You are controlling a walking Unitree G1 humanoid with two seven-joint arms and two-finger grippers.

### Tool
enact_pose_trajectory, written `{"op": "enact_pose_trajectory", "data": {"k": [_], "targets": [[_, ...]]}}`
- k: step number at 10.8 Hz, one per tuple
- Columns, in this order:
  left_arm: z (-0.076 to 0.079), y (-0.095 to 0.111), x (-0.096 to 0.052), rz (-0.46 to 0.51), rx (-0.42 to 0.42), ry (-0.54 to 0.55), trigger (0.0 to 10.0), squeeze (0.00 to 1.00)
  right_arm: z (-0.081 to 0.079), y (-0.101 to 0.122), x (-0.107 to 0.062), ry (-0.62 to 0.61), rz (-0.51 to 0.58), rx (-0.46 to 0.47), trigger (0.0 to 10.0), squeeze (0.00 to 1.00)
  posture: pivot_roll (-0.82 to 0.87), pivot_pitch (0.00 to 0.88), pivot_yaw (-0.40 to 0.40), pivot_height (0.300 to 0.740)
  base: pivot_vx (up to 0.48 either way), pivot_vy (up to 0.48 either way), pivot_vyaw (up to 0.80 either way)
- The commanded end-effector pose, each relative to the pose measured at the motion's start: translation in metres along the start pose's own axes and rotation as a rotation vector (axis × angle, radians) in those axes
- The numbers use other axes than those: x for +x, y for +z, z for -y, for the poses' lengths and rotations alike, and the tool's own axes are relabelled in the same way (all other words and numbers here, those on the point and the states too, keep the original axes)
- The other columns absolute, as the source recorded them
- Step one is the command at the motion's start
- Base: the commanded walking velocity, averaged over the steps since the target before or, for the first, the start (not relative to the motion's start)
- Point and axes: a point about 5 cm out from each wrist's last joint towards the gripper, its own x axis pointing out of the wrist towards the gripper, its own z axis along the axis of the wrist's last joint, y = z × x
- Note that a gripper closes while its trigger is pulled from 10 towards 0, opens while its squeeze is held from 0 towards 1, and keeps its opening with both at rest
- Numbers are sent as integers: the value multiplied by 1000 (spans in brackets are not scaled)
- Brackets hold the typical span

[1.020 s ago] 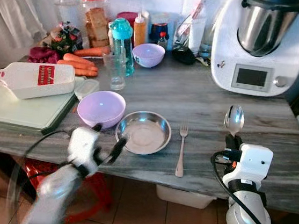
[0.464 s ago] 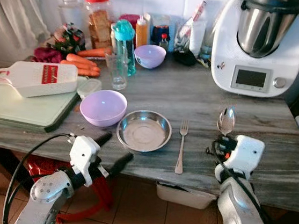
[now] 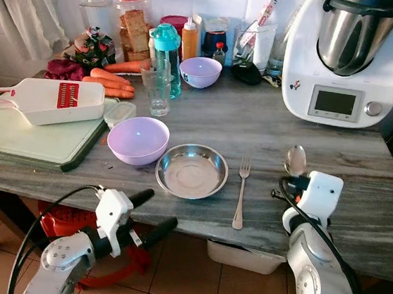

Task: Setting the table

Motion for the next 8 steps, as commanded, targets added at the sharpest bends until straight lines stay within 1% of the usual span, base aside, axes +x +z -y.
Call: {"op": "enact_pose_trajectory", "data": {"k": [1,3,5,6,8], "targets": [[-2,0,0,5,0,-12,10000,0,-7,0,4,25,-13,7,10000,0,-1,0,66,740,0,0,0],[3,-2,2,6,-1,-39,10000,0,-15,-6,8,46,-63,52,10000,0,2,0,61,740,0,0,0],[5,-2,2,11,2,-46,10000,0,-23,-11,10,65,-98,79,10000,0,3,0,60,740,0,0,0],[5,-4,4,12,4,-47,10000,0,-26,-16,10,63,-125,89,10000,0,3,0,60,740,0,0,0],[4,-7,5,10,4,-48,10000,0,-28,-21,9,56,-148,79,10000,0,2,0,60,740,0,0,0]]}}
